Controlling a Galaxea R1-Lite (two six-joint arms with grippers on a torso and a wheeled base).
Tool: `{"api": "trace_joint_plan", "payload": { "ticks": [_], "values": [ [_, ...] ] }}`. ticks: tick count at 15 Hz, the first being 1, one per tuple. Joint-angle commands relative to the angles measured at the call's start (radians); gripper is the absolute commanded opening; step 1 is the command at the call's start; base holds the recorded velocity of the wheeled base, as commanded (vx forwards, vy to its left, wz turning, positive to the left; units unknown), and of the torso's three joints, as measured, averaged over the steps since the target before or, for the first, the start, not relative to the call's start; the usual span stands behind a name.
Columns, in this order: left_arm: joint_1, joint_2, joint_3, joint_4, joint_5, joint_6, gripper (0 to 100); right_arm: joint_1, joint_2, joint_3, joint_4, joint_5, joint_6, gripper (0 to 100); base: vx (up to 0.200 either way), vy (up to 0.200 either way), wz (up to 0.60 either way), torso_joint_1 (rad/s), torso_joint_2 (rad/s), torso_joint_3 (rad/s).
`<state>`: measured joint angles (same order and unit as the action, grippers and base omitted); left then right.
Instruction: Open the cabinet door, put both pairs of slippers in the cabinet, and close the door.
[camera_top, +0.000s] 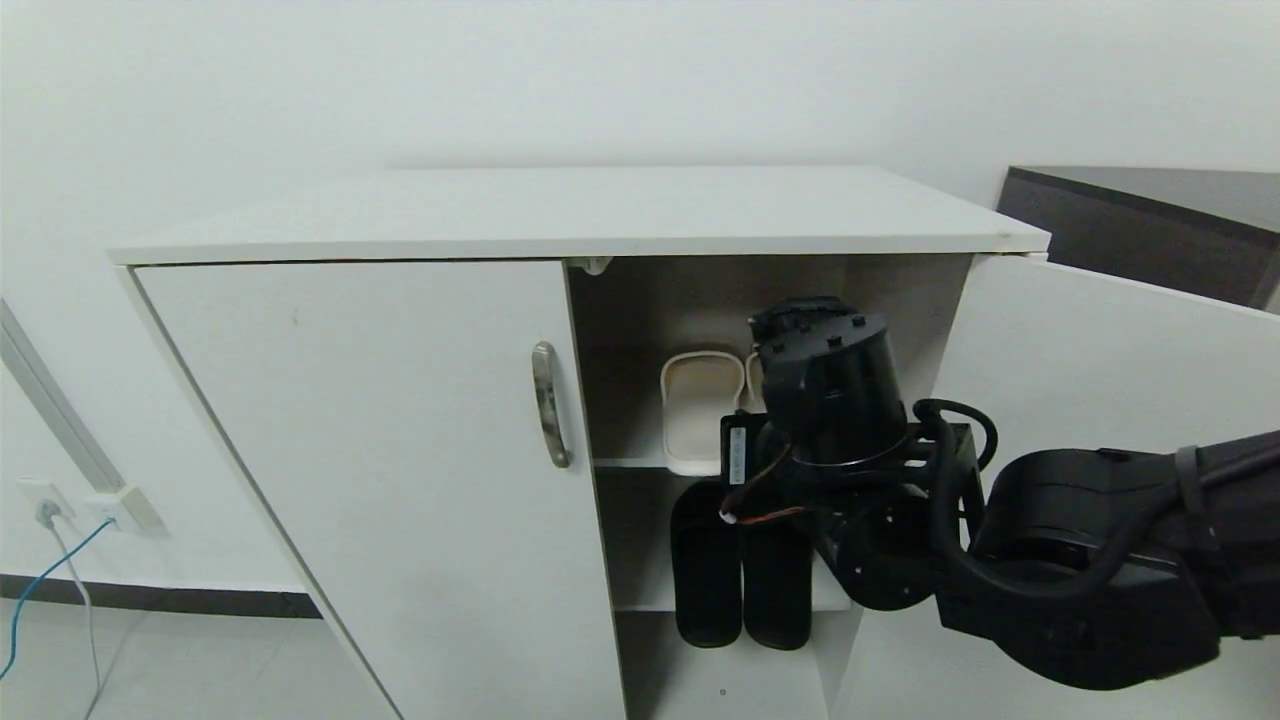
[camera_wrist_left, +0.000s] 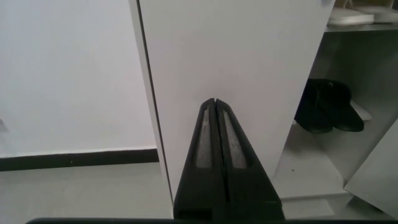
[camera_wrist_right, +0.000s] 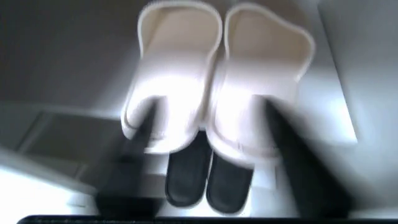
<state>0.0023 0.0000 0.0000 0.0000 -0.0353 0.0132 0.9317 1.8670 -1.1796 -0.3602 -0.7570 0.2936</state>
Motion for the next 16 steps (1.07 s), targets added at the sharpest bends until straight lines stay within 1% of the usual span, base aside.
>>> {"api": "trace_joint_plan", "payload": {
  "ticks": [1,9,12,14,16],
  "values": [
    [0.001,0.000,0.000,0.000,0.000,0.001,0,0.006,-0.029,0.023,-0.002,0.002,-0.007,0,-0.200,0.000,0.00,-0.007,0.00,0.007],
    [0.001,0.000,0.000,0.000,0.000,0.001,0,0.012,-0.039,0.058,-0.014,0.004,-0.005,0,-0.200,0.000,0.00,0.002,0.00,0.001],
    [0.001,0.002,0.000,0.000,0.000,0.001,0,0.015,-0.040,0.092,-0.023,0.004,-0.010,0,-0.200,0.000,0.00,0.002,0.00,0.005],
    [0.001,0.002,0.000,0.000,0.000,0.001,0,0.015,-0.040,0.127,-0.055,0.005,-0.048,0,-0.200,0.000,0.00,0.005,0.00,0.000],
    [0.001,0.002,0.000,0.000,0.000,-0.001,0,0.015,-0.043,0.176,-0.121,0.007,-0.085,0,-0.200,0.000,0.00,0.007,0.00,0.002]
  ]
}}
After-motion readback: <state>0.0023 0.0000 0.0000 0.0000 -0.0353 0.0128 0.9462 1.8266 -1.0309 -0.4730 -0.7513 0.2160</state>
